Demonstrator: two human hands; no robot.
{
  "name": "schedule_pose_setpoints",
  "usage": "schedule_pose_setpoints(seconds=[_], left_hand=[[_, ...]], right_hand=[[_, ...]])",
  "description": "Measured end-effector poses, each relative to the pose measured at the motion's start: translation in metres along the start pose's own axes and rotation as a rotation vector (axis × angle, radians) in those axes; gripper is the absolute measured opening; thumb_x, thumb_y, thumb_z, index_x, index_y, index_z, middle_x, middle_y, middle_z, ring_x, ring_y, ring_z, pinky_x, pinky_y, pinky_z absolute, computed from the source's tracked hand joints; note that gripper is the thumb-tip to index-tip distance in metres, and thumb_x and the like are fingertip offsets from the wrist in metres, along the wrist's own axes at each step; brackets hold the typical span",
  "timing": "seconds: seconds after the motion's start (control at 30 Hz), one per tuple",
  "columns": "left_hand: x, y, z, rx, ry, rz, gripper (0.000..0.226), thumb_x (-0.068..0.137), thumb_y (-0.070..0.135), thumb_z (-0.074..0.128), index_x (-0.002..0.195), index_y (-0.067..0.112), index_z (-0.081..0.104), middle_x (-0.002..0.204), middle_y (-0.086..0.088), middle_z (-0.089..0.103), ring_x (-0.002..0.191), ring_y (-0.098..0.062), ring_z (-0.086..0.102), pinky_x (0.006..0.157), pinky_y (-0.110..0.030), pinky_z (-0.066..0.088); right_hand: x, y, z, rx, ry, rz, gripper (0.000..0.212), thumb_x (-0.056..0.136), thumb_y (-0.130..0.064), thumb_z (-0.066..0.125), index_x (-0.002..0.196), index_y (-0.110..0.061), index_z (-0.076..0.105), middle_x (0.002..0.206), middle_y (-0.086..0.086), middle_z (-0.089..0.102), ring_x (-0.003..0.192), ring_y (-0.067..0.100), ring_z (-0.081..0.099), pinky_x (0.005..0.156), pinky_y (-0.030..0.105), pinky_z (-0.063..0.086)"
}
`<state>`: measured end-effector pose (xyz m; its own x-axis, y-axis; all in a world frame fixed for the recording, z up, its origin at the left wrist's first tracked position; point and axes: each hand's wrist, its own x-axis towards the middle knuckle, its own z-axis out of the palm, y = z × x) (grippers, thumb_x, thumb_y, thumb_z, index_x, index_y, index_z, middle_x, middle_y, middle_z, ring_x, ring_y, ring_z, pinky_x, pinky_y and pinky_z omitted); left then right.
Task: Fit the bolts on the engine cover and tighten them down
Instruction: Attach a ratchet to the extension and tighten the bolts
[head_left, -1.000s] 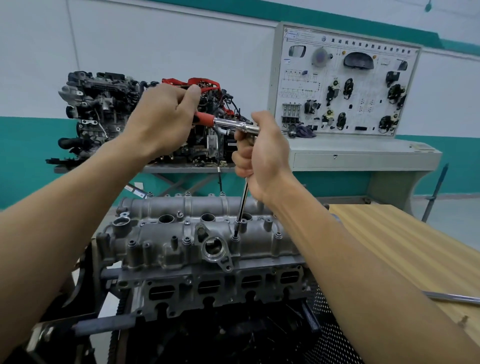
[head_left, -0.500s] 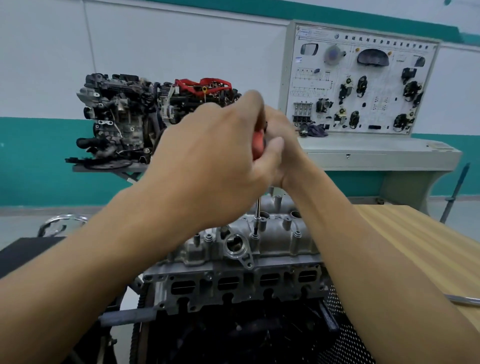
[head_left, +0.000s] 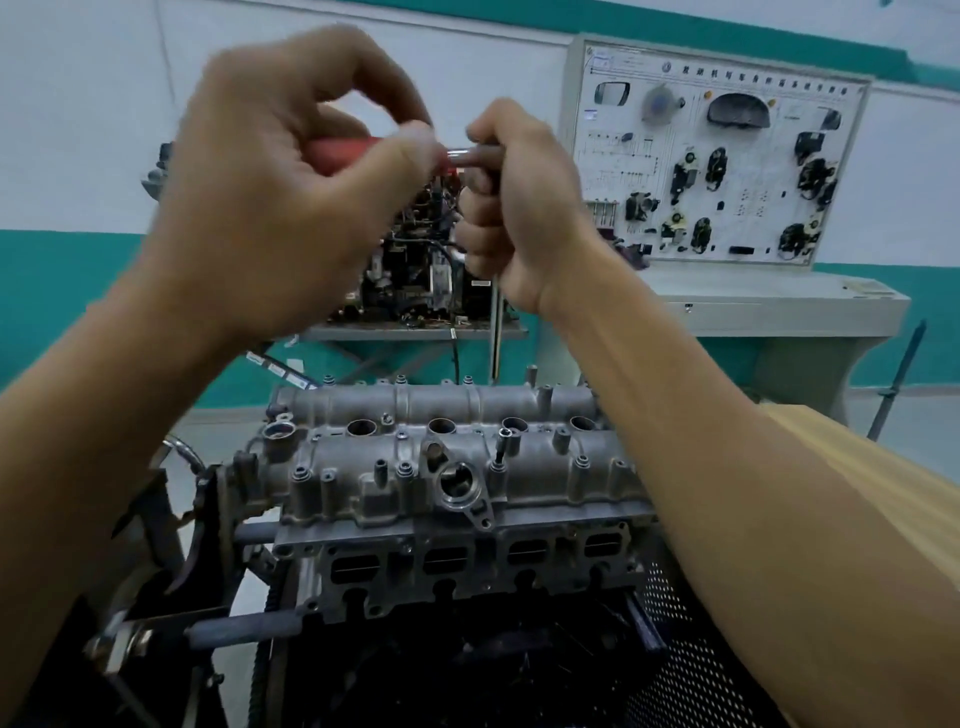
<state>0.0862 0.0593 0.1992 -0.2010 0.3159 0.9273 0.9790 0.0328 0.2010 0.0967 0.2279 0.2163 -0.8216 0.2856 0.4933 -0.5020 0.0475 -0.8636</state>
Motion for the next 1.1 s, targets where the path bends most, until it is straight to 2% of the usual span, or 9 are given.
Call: schedule_pose_setpoints(seconds=[0.1, 0.23, 0.37, 0.47, 0.67, 0.8, 0.9, 1.0, 1.1], left_hand=[[-0.007, -0.020, -0.006, -0.042, 0.011, -0.044, 0.014, 0.094, 0.027, 0.062, 0.094, 0.014, 0.067, 0.066, -0.026, 0.060, 0.048, -0.037, 0.045, 0.035, -0.041, 0.030], [-0.022, -0.037, 0.000, -0.029, -0.138, -0.105, 0.016, 0.092, 0.037, 0.063, 0.092, 0.023, 0.071, 0.056, -0.007, 0.055, 0.045, -0.014, 0.040, 0.042, -0.023, 0.031], [-0.019, -0.036, 0.005, -0.053, -0.121, -0.081, 0.013, 0.092, 0.036, 0.063, 0.093, 0.025, 0.071, 0.061, -0.005, 0.061, 0.049, -0.014, 0.047, 0.046, -0.019, 0.035], [-0.017, -0.033, 0.010, -0.049, -0.106, -0.053, 0.010, 0.092, 0.033, 0.064, 0.092, 0.025, 0.071, 0.066, 0.000, 0.063, 0.050, -0.005, 0.047, 0.048, -0.012, 0.034], [-0.020, -0.035, 0.017, -0.058, -0.128, -0.062, 0.014, 0.091, 0.036, 0.064, 0.092, 0.025, 0.071, 0.059, -0.003, 0.058, 0.049, -0.015, 0.045, 0.046, -0.019, 0.034], [-0.020, -0.035, 0.020, -0.057, -0.116, -0.051, 0.008, 0.092, 0.035, 0.064, 0.089, 0.030, 0.070, 0.060, -0.004, 0.058, 0.050, -0.020, 0.047, 0.046, -0.023, 0.036], [-0.019, -0.032, 0.022, -0.055, -0.094, -0.043, 0.011, 0.092, 0.032, 0.065, 0.090, 0.023, 0.071, 0.056, -0.009, 0.056, 0.048, -0.020, 0.045, 0.046, -0.026, 0.034], [-0.021, -0.027, 0.026, -0.038, -0.067, -0.036, 0.012, 0.091, 0.027, 0.065, 0.089, 0.017, 0.071, 0.052, -0.009, 0.051, 0.045, -0.009, 0.036, 0.045, -0.020, 0.029], [-0.023, -0.017, 0.030, 0.006, -0.080, -0.002, 0.008, 0.089, 0.022, 0.065, 0.088, 0.016, 0.070, 0.050, -0.003, 0.046, 0.045, -0.010, 0.035, 0.046, -0.017, 0.027]], right_hand=[[-0.007, 0.018, 0.003, 0.015, 0.021, 0.071, 0.042, 0.093, -0.027, 0.044, 0.053, -0.026, 0.030, 0.043, -0.007, 0.024, 0.038, 0.014, 0.015, 0.043, 0.021, 0.016], [-0.019, 0.037, -0.008, -0.004, 0.121, 0.090, 0.043, 0.095, -0.027, 0.046, 0.055, -0.025, 0.028, 0.045, -0.005, 0.021, 0.039, 0.015, 0.015, 0.042, 0.024, 0.015], [-0.021, 0.035, -0.013, 0.041, 0.169, 0.034, 0.043, 0.092, -0.027, 0.046, 0.054, -0.025, 0.027, 0.045, -0.005, 0.021, 0.039, 0.015, 0.013, 0.043, 0.023, 0.014], [-0.021, 0.036, -0.017, 0.060, 0.179, 0.028, 0.045, 0.091, -0.027, 0.046, 0.051, -0.026, 0.027, 0.043, -0.006, 0.022, 0.037, 0.014, 0.014, 0.043, 0.023, 0.015], [-0.024, 0.045, -0.023, 0.067, 0.187, 0.016, 0.048, 0.093, -0.025, 0.045, 0.049, -0.025, 0.026, 0.041, -0.006, 0.023, 0.035, 0.013, 0.017, 0.040, 0.021, 0.018], [-0.023, 0.045, -0.026, 0.081, 0.162, 0.017, 0.048, 0.093, -0.026, 0.046, 0.048, -0.025, 0.028, 0.041, -0.007, 0.024, 0.035, 0.013, 0.017, 0.041, 0.020, 0.019], [-0.020, 0.046, -0.029, 0.079, 0.119, 0.045, 0.053, 0.093, -0.028, 0.044, 0.042, -0.028, 0.029, 0.040, -0.008, 0.023, 0.036, 0.013, 0.016, 0.041, 0.020, 0.018], [-0.010, 0.045, -0.031, 0.059, -0.007, 0.138, 0.051, 0.093, -0.033, 0.042, 0.044, -0.027, 0.026, 0.042, -0.007, 0.019, 0.037, 0.014, 0.012, 0.042, 0.018, 0.016], [-0.001, 0.047, -0.032, 0.076, -0.138, 0.213, 0.051, 0.090, -0.035, 0.041, 0.041, -0.026, 0.026, 0.040, -0.008, 0.017, 0.034, 0.012, 0.011, 0.043, 0.015, 0.015]])
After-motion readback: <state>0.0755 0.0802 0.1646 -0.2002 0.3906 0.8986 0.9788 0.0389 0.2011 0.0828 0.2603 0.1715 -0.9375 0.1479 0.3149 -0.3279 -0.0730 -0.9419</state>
